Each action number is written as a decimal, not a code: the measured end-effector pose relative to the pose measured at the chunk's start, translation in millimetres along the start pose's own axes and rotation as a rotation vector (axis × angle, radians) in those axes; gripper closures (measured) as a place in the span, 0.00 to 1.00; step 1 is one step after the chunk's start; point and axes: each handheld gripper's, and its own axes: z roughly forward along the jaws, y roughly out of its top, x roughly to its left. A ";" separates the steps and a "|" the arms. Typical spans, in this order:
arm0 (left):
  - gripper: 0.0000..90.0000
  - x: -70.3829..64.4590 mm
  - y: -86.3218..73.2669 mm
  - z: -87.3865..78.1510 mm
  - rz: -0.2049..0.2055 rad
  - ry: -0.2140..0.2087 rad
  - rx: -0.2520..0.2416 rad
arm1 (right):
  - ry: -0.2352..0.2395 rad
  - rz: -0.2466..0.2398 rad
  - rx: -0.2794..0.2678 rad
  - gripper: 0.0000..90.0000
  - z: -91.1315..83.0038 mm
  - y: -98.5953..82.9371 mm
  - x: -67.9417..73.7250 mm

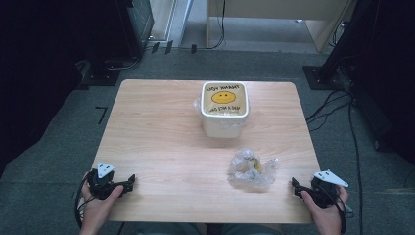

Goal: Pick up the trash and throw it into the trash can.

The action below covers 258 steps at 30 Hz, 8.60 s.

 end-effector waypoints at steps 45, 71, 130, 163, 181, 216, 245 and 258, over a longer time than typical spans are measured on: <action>0.00 -0.2 0.3 0.3 0.001 -0.003 0.000 | 0.328 -0.043 -0.204 0.10 -35.0 48.4 96.0; 0.00 -0.2 0.3 0.3 0.001 -0.003 0.000 | 0.179 -0.288 -0.126 0.33 12.8 32.5 146.4; 0.00 -0.1 0.3 0.3 0.001 -0.003 0.000 | 0.298 -0.194 -0.355 0.99 -51.0 111.3 126.9; 0.00 -0.1 0.3 0.2 0.001 -0.004 0.001 | 0.310 -0.149 -0.462 0.99 -52.2 172.4 144.2; 0.00 0.0 0.3 0.4 0.002 -0.002 -0.001 | 0.297 -0.160 -0.461 0.99 -28.9 206.4 161.2; 0.00 0.0 0.3 0.4 0.003 -0.002 0.000 | 0.249 -0.160 -0.305 0.89 64.2 235.5 184.0; 0.00 -0.1 0.7 0.8 0.001 -0.004 -0.001 | 0.333 -0.207 -0.198 0.67 79.3 240.0 188.2; 0.00 -0.1 0.7 0.8 0.002 -0.004 -0.001 | 0.260 -0.113 -0.270 0.36 70.1 247.0 174.3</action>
